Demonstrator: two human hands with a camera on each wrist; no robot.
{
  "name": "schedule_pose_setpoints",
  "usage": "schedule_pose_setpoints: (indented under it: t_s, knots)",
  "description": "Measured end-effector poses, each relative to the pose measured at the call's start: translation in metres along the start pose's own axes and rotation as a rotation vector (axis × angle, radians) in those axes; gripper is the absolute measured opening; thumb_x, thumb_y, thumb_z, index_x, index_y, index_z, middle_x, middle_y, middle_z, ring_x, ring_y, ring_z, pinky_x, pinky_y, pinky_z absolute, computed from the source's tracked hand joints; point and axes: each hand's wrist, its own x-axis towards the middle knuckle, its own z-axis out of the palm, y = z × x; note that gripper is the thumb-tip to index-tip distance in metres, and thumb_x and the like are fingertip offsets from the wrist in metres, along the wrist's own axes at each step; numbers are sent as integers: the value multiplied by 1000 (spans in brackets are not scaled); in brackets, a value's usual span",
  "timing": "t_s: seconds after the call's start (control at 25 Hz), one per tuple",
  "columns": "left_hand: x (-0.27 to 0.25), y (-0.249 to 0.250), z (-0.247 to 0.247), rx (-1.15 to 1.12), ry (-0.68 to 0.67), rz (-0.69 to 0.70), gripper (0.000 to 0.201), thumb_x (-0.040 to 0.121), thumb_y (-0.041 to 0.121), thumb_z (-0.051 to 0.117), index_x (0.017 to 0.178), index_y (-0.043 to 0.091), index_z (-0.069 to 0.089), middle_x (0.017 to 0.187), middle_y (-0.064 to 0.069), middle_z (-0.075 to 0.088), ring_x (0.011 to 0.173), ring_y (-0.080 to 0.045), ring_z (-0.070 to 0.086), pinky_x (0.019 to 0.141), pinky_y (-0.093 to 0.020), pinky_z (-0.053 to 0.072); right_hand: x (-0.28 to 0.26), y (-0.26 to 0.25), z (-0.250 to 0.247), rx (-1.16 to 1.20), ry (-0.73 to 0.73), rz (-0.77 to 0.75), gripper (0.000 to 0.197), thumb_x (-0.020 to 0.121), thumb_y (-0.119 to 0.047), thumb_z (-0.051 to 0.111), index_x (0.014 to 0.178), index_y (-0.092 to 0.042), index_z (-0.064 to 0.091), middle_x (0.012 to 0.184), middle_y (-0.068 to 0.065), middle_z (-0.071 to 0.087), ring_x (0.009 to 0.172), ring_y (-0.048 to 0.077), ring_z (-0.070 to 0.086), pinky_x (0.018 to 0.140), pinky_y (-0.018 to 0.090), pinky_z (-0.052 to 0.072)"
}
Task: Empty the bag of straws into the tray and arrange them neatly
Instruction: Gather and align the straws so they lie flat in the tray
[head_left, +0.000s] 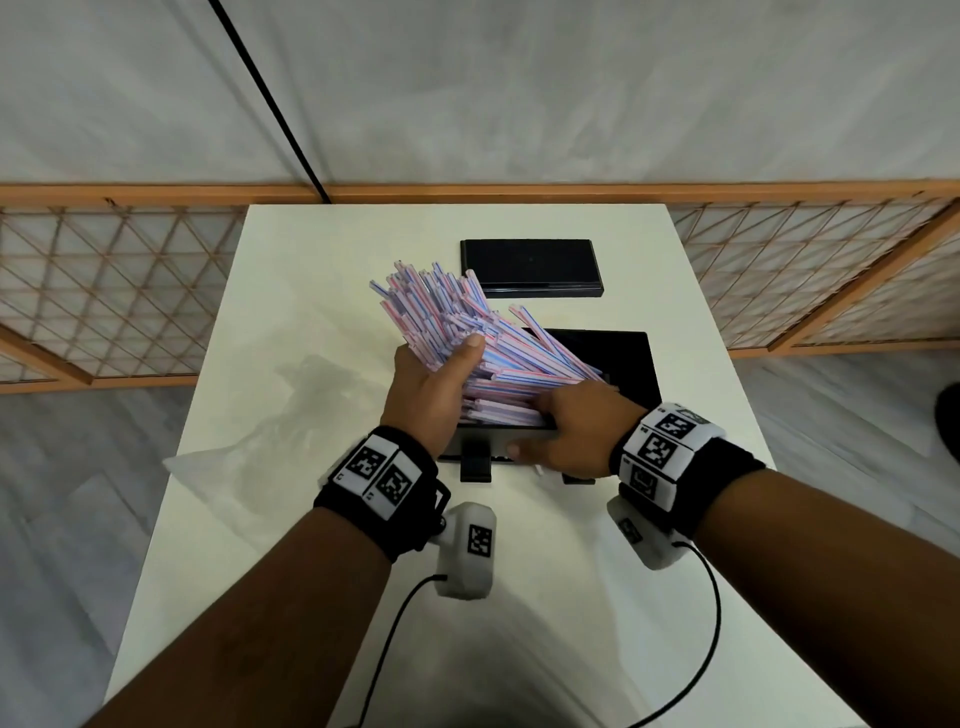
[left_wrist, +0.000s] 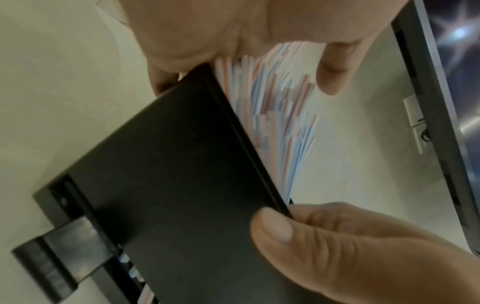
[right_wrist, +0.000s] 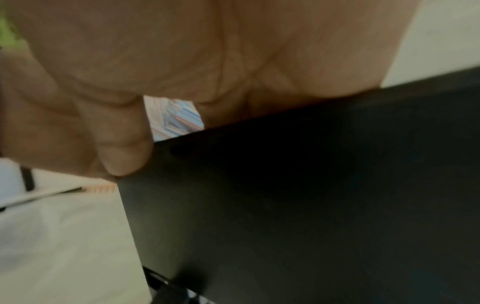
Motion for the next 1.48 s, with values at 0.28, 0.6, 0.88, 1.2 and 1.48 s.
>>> schedule_pose_setpoints:
  t_s: [0.28,0.6,0.88,1.2,1.48]
  knots:
    - [0,1,1,16,33,16,78,67,60,73,128,17,54,114,11,68,105,-9,67,103,-41,52,16,-9,-10,-10,-121,34,45,78,-56,69,105,-20,65,95,-2,64,87,20,56,75,27,42]
    - [-2,-6,2,110,44,65,57,89,41,74,128,21,38,108,28,52,104,-8,58,98,-27,43,24,-9,-15,4,-144,4,75,75,-45,75,141,-22,47,140,1,55,124,23,52,100,28,41]
    - [3,-19,3,142,38,149,93,65,62,80,136,13,46,129,6,63,116,-11,65,105,-37,52,29,-12,-9,-13,-148,-42,91,60,-49,73,143,-31,40,142,3,51,122,30,55,90,49,55]
    - [8,-23,1,131,67,141,103,55,72,79,134,12,51,125,5,68,112,-10,69,101,-40,55,22,-18,-13,-132,41,-221,94,73,-29,76,151,-23,26,156,5,33,144,25,28,113,26,19]
    - [13,-33,-2,198,65,133,97,57,74,77,127,10,56,112,9,70,102,-11,71,93,-38,58,28,-20,-9,-70,-164,-9,65,63,-61,71,116,-23,64,109,2,68,100,23,63,92,39,52]
